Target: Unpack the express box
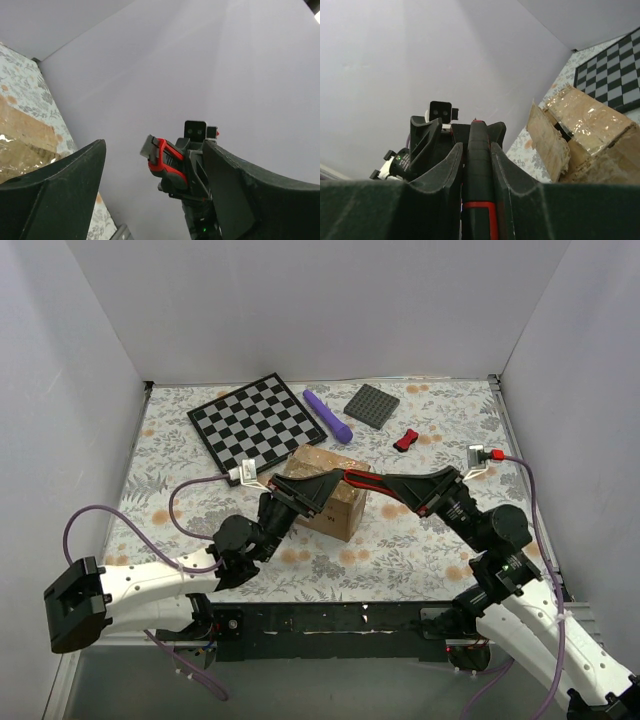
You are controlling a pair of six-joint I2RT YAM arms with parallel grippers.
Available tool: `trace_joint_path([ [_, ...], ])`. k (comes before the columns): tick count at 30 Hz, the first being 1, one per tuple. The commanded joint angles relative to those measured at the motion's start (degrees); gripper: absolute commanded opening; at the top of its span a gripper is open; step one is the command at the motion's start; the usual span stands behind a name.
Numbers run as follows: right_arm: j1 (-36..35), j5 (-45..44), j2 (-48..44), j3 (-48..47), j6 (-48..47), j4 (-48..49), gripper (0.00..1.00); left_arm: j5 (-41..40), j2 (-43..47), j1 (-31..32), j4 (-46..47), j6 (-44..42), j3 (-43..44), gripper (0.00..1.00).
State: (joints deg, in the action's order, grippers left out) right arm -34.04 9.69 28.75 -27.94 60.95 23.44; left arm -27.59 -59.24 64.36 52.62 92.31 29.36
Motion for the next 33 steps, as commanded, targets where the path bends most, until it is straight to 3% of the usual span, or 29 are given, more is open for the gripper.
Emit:
trace_joint_path([
  [1,0.12,1.39,-0.19,-7.81,-7.47,-13.52,0.01,5.8,3.23,-0.28,-4.25,-0.82,-1.5,0.78],
  [5,0.03,-10.89,-4.22,-13.1,-11.64,-25.88,0.01,-4.44,12.64,-0.46,-16.65,-3.88,-2.47,0.79],
  [7,0.03,-20.91,-8.35,-11.88,-10.42,-29.4,0.01,-8.59,18.42,-0.55,-20.69,-6.26,-3.35,0.79],
  [11,0.12,-27.36,-10.47,-9.5,-2.53,-36.08,0.01,-13.27,22.24,-0.72,-23.95,-17.23,-1.96,0.78],
  [15,0.03,-25.87,-10.56,-5.9,3.89,-36.45,0.01,-16.69,16.98,-0.73,-40.01,-29.44,8.93,0.78],
  [19,0.03,-26.83,-10.56,-4.58,7.16,-37.93,0.01,-20.03,9.07,-0.81,-58.89,-31.32,18.26,0.78],
  [33,0.12,-26.31,-10.65,0.35,10.07,-32.67,0.01,-5.46,9.94,-0.72,-55.26,-30.79,13.18,0.78],
])
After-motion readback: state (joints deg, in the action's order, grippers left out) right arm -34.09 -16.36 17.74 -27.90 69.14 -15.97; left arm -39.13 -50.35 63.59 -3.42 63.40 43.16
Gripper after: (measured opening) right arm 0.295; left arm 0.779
